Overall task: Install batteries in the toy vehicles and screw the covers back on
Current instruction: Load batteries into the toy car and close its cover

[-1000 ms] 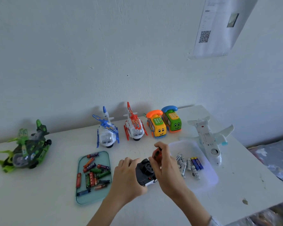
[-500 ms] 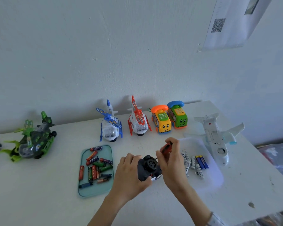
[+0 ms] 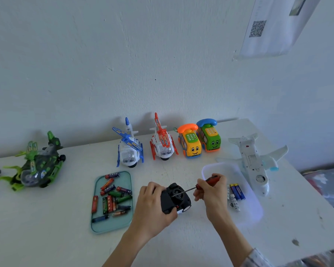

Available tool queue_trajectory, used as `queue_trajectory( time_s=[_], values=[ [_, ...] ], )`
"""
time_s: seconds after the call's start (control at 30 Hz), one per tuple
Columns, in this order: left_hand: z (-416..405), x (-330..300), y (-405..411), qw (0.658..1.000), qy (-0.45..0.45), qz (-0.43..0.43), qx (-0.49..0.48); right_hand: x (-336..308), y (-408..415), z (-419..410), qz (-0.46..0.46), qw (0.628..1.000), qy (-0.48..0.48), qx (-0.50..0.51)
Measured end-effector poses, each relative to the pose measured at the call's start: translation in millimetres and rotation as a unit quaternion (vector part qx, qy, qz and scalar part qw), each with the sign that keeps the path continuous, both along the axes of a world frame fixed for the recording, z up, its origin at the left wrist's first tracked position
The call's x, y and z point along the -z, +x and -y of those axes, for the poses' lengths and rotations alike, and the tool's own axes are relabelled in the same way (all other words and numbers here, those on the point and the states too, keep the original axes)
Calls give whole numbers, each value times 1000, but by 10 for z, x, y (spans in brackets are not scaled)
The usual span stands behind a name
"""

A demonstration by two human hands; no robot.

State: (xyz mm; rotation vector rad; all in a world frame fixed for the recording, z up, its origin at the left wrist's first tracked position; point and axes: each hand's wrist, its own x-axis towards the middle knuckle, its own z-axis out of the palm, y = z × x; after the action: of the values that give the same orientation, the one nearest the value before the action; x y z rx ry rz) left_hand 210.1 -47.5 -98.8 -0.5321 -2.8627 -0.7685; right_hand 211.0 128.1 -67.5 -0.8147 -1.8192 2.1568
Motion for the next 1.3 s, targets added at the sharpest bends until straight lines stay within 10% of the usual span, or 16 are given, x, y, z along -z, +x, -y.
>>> queue_trajectory(
  time_s=[0.5,0.87,1.3],
  values=[
    [17,-241,-83,954,280,21,-102,-95,30,-71,-59,995,-21,71],
    [301,-210,-926,967,-1,245,-69,-95,75,-95,-66,995,16,67],
    [121,-465,-112,954,-61,289,-43,-101,49,96,-77,994,69,27]
  ],
)
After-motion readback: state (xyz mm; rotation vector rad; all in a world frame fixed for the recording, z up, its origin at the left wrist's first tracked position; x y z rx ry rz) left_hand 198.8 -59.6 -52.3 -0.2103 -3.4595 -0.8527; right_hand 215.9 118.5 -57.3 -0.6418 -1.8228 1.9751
